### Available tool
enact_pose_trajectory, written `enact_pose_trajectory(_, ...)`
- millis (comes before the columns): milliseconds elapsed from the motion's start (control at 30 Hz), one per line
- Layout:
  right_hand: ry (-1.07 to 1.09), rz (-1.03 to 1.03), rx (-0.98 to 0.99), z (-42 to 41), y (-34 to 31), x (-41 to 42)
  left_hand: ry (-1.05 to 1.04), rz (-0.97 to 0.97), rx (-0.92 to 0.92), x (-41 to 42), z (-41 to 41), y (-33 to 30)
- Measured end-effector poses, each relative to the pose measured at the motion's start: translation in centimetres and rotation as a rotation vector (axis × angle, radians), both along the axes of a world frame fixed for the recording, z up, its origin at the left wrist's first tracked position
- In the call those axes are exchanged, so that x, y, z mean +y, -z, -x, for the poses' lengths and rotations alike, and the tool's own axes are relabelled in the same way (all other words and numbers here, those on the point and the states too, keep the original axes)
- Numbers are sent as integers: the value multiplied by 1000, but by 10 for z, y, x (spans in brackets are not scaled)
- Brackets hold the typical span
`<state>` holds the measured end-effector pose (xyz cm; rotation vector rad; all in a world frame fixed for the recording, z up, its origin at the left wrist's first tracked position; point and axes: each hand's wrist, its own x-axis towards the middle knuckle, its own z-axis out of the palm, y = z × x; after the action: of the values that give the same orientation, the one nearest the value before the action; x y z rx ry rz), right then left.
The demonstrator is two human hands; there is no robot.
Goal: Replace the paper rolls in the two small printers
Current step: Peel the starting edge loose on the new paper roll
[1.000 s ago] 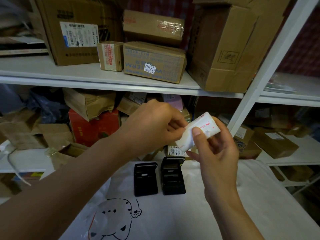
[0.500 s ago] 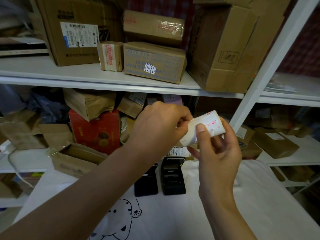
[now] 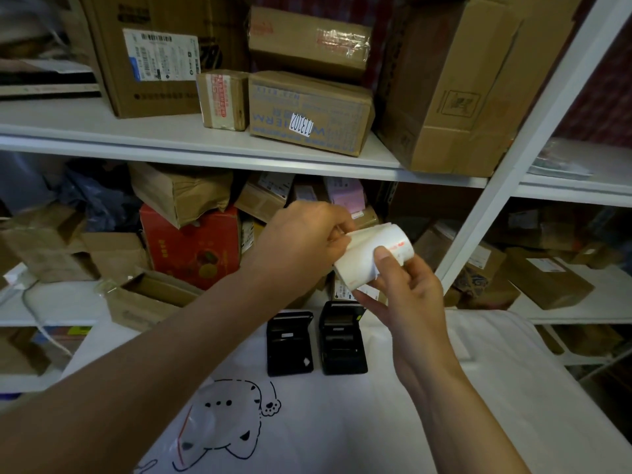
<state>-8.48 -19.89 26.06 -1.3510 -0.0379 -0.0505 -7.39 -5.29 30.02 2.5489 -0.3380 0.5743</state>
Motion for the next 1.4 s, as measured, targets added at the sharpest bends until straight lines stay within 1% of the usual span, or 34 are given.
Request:
enact_pose_trajectory(67, -36, -14, 49, -4, 10, 1, -12, -132, 18, 1, -2, 6)
enact_pose_trajectory(100, -50, -22, 81, -6, 15, 1, -8, -164, 53, 1, -3, 10)
enact_pose_trajectory(167, -77, -28, 151, -10, 28, 0, 0, -146, 143, 3, -3, 20)
enact_pose_trajectory(200, -98, -35, 187, -12, 35, -2, -1, -89, 194, 5, -4, 26)
enact_pose_trajectory(333, -141, -94, 332, -18, 66, -9, -55, 240, 429, 11, -3, 62)
enact_pose_trajectory(467, -121, -35, 429, -22, 100, -12, -112, 463, 623, 1, -3, 107)
enact_pose_trajectory(567, -164, 12, 463, -24, 123, -11, -132, 667, 806, -9, -4, 136)
enact_pose_trajectory(700, -162, 110, 476, -33, 149, -12, -167, 888, 895, -14, -3, 167)
enact_pose_trajectory(800, -77, 120, 478, -42, 166, -15, -254, 1138, 945, -10, 0, 188)
enact_pose_trajectory(833, -56, 122, 480, -45, 171, -16, -297, 1190, 945, -8, 0, 194)
enact_pose_trajectory(867, -48, 142, 478, -48, 175, -17, -348, 1212, 934, -5, 1, 201)
enact_pose_trajectory(933, -77, 203, 469, -54, 184, -17, -448, 1187, 910, 1, 1, 215)
enact_pose_trajectory(1067, -170, 324, 457, -57, 202, -11, -607, 1018, 944, 9, -1, 248)
enact_pose_trajectory(1300, -401, 663, 361, -51, 255, 7, -764, 1054, 1070, 29, 3, 307)
enact_pose_trajectory(1400, -445, 857, 280, -54, 283, 16, -794, 970, 1088, 35, 1, 321)
